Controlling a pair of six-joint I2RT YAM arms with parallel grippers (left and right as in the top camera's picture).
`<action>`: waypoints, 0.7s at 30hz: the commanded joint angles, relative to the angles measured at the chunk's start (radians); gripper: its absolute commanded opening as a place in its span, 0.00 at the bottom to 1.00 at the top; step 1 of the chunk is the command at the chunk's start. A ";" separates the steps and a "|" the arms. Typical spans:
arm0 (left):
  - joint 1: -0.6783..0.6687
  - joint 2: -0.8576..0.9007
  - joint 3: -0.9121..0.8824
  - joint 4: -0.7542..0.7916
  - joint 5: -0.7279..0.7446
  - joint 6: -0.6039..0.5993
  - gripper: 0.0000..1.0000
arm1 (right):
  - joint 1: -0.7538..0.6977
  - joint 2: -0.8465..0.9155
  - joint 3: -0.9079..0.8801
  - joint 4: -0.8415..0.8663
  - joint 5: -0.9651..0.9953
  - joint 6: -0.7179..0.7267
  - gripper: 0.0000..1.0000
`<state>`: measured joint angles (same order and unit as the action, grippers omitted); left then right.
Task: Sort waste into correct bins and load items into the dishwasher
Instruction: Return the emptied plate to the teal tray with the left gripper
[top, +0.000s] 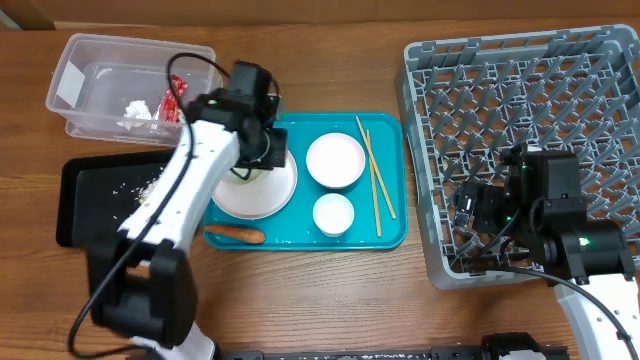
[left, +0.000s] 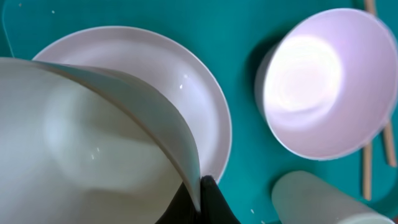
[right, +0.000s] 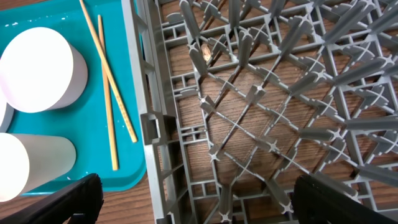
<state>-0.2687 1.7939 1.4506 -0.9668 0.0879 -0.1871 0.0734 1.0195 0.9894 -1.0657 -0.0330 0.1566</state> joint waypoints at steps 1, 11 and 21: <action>-0.023 0.076 0.006 0.015 -0.098 -0.062 0.04 | 0.003 -0.009 0.032 0.004 0.010 0.001 1.00; -0.024 0.172 0.006 0.020 -0.009 -0.106 0.08 | 0.003 -0.009 0.032 0.001 0.010 0.001 1.00; -0.020 0.169 0.057 -0.064 0.019 -0.105 0.52 | 0.003 -0.009 0.032 0.001 0.010 0.001 1.00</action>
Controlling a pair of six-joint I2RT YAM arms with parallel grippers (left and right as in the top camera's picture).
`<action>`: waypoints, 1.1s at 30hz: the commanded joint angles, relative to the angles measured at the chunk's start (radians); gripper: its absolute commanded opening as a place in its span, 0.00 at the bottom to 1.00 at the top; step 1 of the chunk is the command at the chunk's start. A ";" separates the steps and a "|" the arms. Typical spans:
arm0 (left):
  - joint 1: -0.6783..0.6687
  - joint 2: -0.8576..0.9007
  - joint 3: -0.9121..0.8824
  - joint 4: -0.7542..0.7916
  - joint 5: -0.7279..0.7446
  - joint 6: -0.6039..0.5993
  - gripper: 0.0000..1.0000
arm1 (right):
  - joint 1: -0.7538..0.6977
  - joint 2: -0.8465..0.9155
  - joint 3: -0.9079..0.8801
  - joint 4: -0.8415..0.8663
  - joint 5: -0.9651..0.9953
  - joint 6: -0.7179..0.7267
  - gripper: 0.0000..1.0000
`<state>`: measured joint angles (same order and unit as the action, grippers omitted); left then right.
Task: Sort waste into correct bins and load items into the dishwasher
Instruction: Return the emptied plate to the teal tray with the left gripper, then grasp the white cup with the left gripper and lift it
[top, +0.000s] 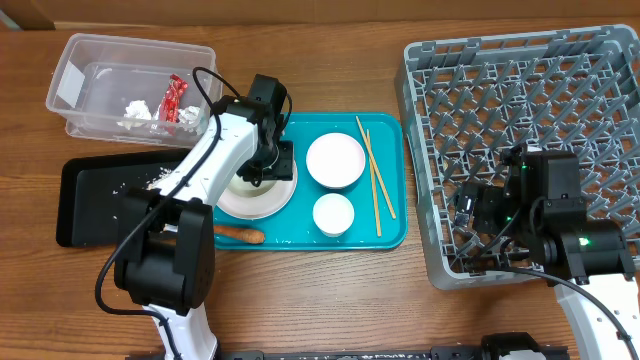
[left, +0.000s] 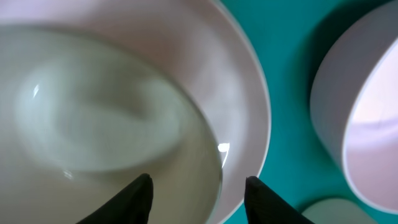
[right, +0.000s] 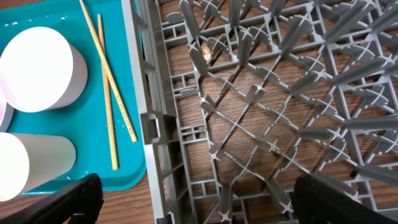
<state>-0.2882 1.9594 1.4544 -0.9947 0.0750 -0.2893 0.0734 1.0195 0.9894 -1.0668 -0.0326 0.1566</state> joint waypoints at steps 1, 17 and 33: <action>0.000 0.001 0.071 -0.060 0.032 -0.003 0.52 | 0.003 -0.009 0.032 0.002 0.010 0.001 1.00; -0.130 -0.093 0.141 -0.233 0.195 0.097 0.54 | 0.003 -0.009 0.032 0.002 0.010 0.001 1.00; -0.210 -0.080 -0.040 -0.123 0.108 0.039 0.06 | 0.003 -0.009 0.032 0.002 0.010 0.001 1.00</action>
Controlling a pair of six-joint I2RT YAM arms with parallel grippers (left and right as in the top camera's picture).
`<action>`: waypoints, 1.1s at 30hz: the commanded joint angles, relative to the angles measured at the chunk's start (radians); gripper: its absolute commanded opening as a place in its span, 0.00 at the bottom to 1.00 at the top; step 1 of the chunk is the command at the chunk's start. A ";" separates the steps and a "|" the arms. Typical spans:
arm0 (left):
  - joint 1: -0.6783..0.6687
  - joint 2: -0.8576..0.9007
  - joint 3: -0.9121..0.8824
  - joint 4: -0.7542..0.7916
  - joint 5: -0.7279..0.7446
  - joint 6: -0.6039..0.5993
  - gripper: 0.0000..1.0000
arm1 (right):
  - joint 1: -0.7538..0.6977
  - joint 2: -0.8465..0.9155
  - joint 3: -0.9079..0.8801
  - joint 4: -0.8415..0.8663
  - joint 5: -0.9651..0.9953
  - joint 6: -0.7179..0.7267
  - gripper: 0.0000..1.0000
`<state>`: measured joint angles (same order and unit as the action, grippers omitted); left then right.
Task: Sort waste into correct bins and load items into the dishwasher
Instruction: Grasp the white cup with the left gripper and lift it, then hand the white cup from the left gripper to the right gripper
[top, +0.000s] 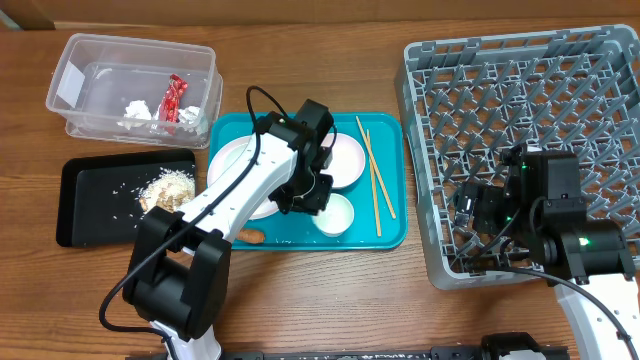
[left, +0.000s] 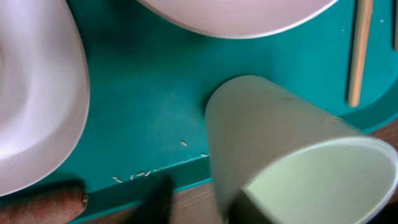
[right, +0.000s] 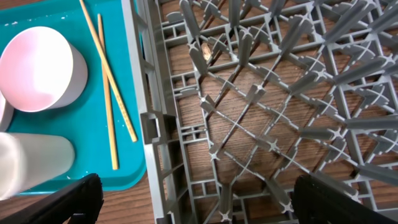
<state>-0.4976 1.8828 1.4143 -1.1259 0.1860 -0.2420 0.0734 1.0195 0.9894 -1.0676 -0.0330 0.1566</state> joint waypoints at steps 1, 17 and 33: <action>0.000 -0.004 0.005 0.006 -0.001 -0.008 0.04 | 0.003 -0.009 0.032 0.002 0.010 0.001 1.00; 0.301 -0.005 0.217 0.062 1.022 0.194 0.04 | -0.126 0.033 0.032 0.281 -0.067 0.197 1.00; 0.278 -0.005 0.217 0.184 1.247 0.105 0.04 | -0.140 0.192 0.032 0.521 -1.181 -0.165 1.00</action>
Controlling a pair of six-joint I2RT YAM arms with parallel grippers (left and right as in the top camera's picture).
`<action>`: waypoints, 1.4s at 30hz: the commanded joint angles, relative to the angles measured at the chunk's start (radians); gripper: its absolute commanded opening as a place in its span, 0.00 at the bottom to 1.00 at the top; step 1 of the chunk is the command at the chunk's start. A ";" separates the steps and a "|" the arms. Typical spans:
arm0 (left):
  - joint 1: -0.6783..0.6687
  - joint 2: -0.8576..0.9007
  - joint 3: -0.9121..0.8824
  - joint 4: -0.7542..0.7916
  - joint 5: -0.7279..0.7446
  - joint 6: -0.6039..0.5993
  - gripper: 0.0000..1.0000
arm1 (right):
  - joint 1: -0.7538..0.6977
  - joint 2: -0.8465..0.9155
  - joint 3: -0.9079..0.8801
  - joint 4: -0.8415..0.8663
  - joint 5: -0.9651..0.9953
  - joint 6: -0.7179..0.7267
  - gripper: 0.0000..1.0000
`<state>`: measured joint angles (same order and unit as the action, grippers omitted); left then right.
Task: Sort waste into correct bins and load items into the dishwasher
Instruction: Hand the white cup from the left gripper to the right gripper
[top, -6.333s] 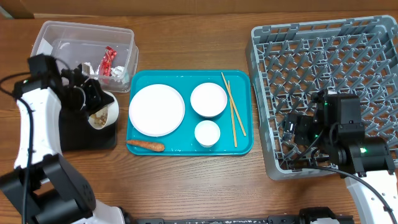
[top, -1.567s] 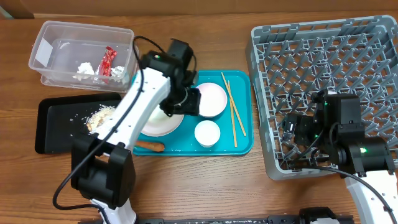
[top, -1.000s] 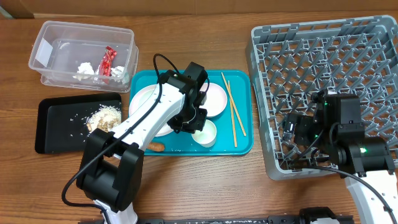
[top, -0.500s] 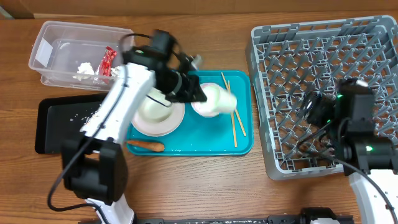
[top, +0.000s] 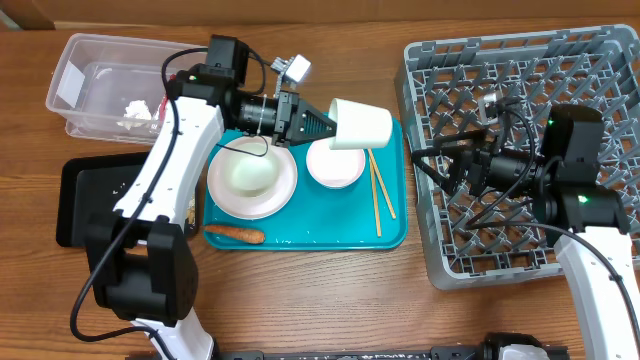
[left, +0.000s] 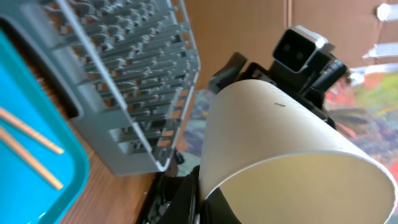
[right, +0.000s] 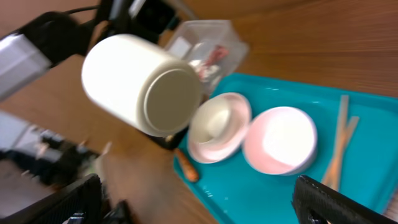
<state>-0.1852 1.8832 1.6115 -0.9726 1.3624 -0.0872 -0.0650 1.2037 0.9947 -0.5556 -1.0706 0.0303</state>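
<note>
A white cup (top: 361, 125) hangs on its side above the back right corner of the teal tray (top: 300, 232), with its base facing the grey dish rack (top: 520, 70). My left gripper (top: 328, 125) is shut on the cup's rim. In the left wrist view the cup (left: 280, 143) fills the frame, with the gripper (left: 202, 194) pinching its rim. My right gripper (top: 438, 165) stands open at the rack's left edge and faces the cup (right: 140, 84). On the tray lie a plate holding a small bowl (top: 251, 177), a pink bowl (top: 335, 163) and chopsticks (top: 378, 195).
A carrot (top: 235, 234) lies at the tray's front left edge. A clear bin (top: 120, 85) with wrappers stands at the back left. In front of it sits a black tray (top: 85, 205). The rack fills the right side of the table.
My left gripper was low on the tray at the cup beside the pink bowl. Now it holds the cup raised and on its side. My right gripper has turned from the rack floor toward the cup.
My left gripper first pinched the small bowl's rim over the plate. Then it was open above the bowl resting on the plate. Then it was down at the cup. Now the cup is held up between both arms, with the right gripper facing it.
</note>
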 joint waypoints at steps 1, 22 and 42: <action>-0.043 -0.006 0.020 0.043 0.069 -0.063 0.04 | -0.002 0.008 0.027 0.010 -0.152 -0.039 1.00; -0.205 -0.006 0.020 0.223 -0.028 -0.254 0.04 | -0.002 0.008 0.027 0.075 -0.235 -0.039 0.86; -0.208 -0.006 0.020 0.312 -0.039 -0.348 0.04 | -0.002 0.008 0.027 0.064 -0.244 -0.039 0.73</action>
<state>-0.3885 1.8828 1.6123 -0.6647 1.3613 -0.4171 -0.0723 1.2148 0.9947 -0.5011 -1.2816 -0.0044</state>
